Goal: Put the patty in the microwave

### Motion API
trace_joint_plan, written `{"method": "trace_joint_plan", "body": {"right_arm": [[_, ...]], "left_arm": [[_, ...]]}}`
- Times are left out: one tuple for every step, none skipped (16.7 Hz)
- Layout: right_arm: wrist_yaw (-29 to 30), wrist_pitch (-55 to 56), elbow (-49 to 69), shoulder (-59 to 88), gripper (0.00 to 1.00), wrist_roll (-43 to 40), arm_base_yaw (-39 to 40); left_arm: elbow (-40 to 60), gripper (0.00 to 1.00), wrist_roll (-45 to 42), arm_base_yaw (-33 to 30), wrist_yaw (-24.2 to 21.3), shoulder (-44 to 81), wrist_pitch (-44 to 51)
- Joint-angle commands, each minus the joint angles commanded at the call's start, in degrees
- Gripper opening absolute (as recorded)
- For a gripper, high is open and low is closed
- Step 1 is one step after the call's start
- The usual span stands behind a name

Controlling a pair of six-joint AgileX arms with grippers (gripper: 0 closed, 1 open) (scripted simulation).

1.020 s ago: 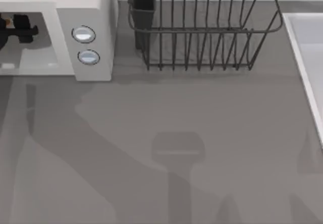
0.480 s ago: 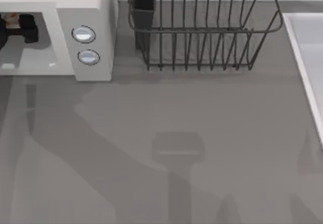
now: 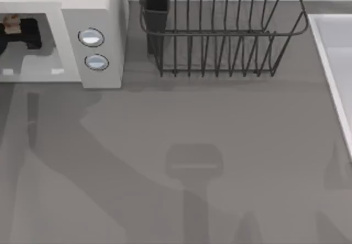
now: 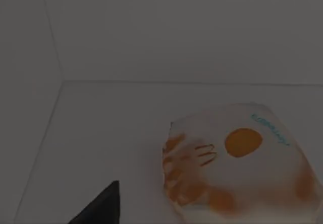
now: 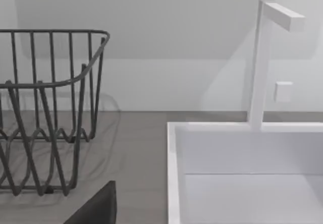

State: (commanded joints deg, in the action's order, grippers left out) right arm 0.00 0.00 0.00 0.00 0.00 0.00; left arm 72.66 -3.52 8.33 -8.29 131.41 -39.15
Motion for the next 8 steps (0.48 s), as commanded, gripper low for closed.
{"method": "trace_joint_plan", "body": {"right_arm": [[0.0,0.0,0.0,0.0,1.00,0.0,0.0],[0.0,0.0,0.0,0.0,1.00,0.0,0.0],[0.0,0.0,0.0,0.0,1.00,0.0,0.0],[0.0,0.0,0.0,0.0,1.00,0.0,0.0],[0.0,0.0,0.0,0.0,1.00,0.0,0.0],[0.0,0.0,0.0,0.0,1.00,0.0,0.0],[0.0,0.0,0.0,0.0,1.00,0.0,0.0],[0.0,0.0,0.0,0.0,1.00,0.0,0.0]], "left_arm": [[-1.8,1.00,-0.1,0.4,-0.2,-1.3,-1.1],[-4.2,1.00,-0.2,0.9,-0.5,-2.8,-2.4],[-7.1,1.00,-0.2,1.4,-0.9,-4.5,-4.1],[-10.2,1.00,-0.4,1.9,-1.3,-6.4,-5.9],[-13.4,1.00,-0.5,2.5,-1.9,-8.3,-7.8],[-17.3,1.00,-0.8,3.0,-2.4,-10.2,-9.6],[-21.7,1.00,-1.1,3.6,-3.0,-12.2,-11.4],[-26.5,1.00,-1.4,4.1,-3.6,-14.1,-13.1]]}}
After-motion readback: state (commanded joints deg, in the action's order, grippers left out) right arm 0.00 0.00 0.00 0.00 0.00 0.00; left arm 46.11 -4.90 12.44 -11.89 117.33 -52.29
